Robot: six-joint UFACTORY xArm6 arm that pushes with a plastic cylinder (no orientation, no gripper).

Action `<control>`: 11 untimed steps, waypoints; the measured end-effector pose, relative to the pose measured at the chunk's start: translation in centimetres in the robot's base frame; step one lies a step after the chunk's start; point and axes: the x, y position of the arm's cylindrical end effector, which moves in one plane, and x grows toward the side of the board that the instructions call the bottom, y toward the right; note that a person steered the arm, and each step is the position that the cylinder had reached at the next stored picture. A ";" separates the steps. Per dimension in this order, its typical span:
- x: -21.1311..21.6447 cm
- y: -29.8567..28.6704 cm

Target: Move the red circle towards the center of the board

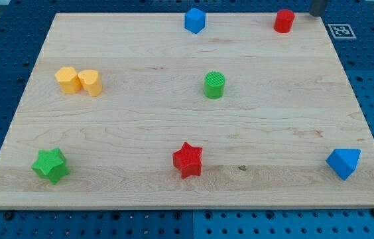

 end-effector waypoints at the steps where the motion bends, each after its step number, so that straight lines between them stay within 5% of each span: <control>1: 0.0 -1.3; 8: 1.0 -6.7; 11: 7.9 -12.3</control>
